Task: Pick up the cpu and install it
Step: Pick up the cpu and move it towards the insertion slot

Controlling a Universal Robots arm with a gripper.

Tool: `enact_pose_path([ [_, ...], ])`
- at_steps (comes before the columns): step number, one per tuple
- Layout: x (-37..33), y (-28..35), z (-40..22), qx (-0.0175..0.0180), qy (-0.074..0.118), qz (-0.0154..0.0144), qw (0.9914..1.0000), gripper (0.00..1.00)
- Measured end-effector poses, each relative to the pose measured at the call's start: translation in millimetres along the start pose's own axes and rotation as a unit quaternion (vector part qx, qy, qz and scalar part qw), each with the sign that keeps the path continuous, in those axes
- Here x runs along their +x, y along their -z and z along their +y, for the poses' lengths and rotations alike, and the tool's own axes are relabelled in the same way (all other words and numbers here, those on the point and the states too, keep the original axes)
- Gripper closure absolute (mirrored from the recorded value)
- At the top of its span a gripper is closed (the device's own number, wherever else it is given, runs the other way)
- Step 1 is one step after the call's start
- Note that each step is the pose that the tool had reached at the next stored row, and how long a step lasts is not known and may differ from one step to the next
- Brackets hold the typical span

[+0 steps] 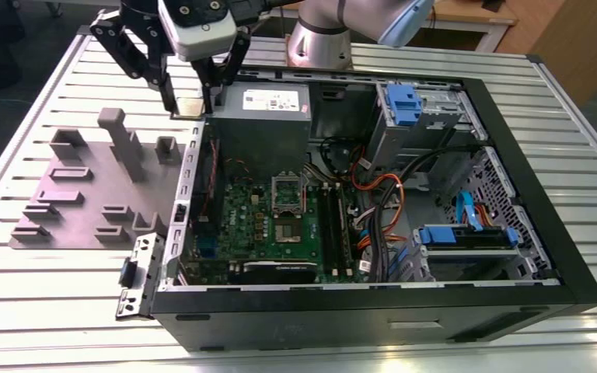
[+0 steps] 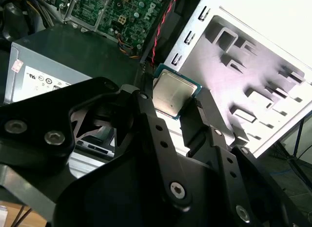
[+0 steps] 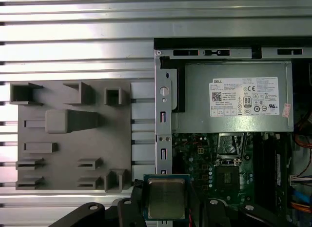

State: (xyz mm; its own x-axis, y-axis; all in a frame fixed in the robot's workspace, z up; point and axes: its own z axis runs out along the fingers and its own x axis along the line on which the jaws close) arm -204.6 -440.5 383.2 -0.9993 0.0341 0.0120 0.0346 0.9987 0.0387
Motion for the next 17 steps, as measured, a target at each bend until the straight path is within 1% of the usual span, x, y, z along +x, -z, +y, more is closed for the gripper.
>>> enact_pose_path([
  [17, -7.3, 0.1, 0.3, 0.0000, 0.000, 0.0000, 1.00000, 0.53],
])
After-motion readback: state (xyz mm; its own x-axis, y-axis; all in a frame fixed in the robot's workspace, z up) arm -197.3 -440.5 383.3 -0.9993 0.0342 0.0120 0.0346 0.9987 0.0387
